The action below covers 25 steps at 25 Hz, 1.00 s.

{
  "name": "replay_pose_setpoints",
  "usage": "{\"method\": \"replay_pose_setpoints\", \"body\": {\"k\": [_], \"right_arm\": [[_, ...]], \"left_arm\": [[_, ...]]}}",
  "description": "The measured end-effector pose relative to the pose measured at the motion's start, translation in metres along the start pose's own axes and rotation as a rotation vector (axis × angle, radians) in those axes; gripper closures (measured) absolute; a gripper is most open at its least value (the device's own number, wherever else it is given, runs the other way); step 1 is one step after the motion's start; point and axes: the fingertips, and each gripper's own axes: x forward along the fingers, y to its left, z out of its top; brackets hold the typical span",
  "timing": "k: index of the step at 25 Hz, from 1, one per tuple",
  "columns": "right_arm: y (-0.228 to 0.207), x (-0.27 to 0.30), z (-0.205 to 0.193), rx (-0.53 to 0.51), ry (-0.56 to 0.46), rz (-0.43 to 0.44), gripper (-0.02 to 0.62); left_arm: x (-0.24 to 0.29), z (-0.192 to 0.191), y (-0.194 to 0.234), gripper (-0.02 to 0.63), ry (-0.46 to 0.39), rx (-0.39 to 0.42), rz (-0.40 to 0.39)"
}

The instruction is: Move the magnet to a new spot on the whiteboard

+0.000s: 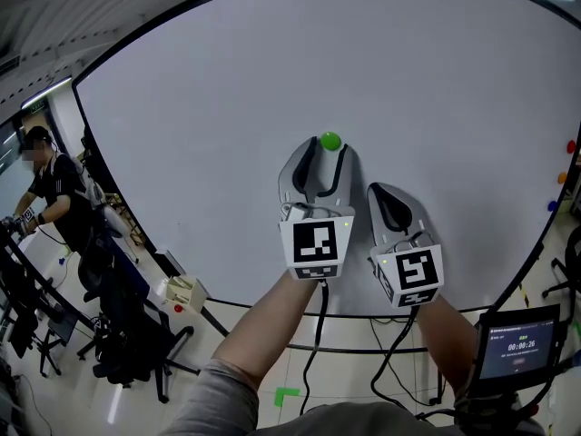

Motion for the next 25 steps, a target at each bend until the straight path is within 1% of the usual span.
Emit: {"method": "replay_pose_setpoints", "body": {"k": [3, 6, 12, 16, 21, 25], "right_arm": [[-0.001, 0.000, 0.000, 0.000, 0.003, -0.002, 0.589], [-0.002, -0.001, -0.001, 0.000, 0.001, -0.004, 0.589], [-0.007, -0.001, -0.004, 0.003, 0.010, -0.017, 0.589], [-0.010, -0.002, -0.005, 0.003, 0.014, -0.027, 0.589], [-0.013, -0.001, -0.006, 0.005, 0.025, -0.040, 0.589], [-0.020, -0.005, -0.011, 0.005, 0.041, -0.057, 0.589]], "left_arm": [[0.007, 0.004, 0.001, 0.422, -0.002, 0.004, 0.007], [0.009, 0.001, 0.007, 0.472, 0.001, 0.010, 0.038], [0.010, -0.003, 0.010, 0.486, 0.007, -0.009, 0.041], [0.012, -0.004, 0.009, 0.486, 0.012, -0.035, 0.029], [0.006, 0.014, -0.007, 0.486, -0.045, 0.009, -0.012], [0.009, 0.007, -0.022, 0.486, -0.026, -0.016, -0.044]]}}
